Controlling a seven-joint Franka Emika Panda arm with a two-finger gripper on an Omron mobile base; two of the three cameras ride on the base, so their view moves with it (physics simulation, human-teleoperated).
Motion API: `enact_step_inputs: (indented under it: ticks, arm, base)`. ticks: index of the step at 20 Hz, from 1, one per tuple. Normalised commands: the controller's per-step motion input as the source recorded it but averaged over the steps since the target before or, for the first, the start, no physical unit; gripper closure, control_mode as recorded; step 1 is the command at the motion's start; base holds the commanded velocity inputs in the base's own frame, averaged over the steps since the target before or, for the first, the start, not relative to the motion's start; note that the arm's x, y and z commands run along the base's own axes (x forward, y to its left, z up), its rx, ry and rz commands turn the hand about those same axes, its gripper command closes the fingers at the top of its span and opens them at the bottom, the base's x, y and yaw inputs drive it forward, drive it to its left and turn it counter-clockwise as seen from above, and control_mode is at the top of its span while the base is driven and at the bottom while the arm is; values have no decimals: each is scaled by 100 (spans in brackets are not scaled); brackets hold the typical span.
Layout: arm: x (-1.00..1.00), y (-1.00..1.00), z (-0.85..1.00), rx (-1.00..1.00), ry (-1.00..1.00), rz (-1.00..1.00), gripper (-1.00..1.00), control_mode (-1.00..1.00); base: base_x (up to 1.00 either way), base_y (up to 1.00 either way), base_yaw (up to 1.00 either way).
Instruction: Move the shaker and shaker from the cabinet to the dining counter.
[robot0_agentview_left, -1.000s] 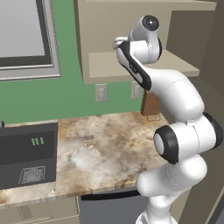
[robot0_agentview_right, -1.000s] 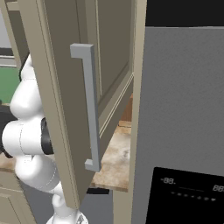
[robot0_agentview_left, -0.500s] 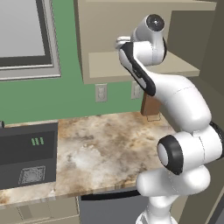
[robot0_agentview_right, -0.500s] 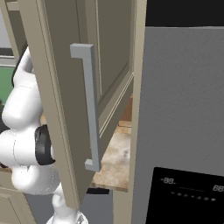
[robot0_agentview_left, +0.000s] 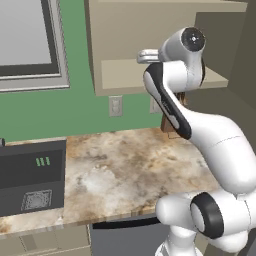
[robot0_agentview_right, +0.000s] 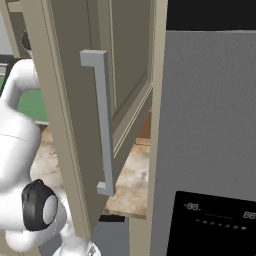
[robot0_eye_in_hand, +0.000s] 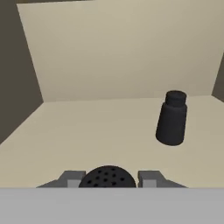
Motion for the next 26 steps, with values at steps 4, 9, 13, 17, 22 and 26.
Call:
enact_step_inputs:
  ticks: [4, 9, 13, 17, 22, 26]
  arm:
    - [-81, 0, 36, 0, 0, 4, 100, -100]
    - [-89, 0, 20, 0, -1, 5, 100, -100]
    - [-71, 0, -6, 0, -2, 3, 100, -100]
    - [-34, 0, -25, 0, 0, 1, 100, -100]
    - [-23, 0, -15, 0, 0, 1, 100, -100]
    - [-21, 0, -8, 0, 0, 1, 100, -100]
  base:
    - [0, 0, 0]
    - [0, 0, 0]
    - [0, 0, 0]
    - [0, 0, 0]
    - [0, 0, 0]
    - [0, 0, 0]
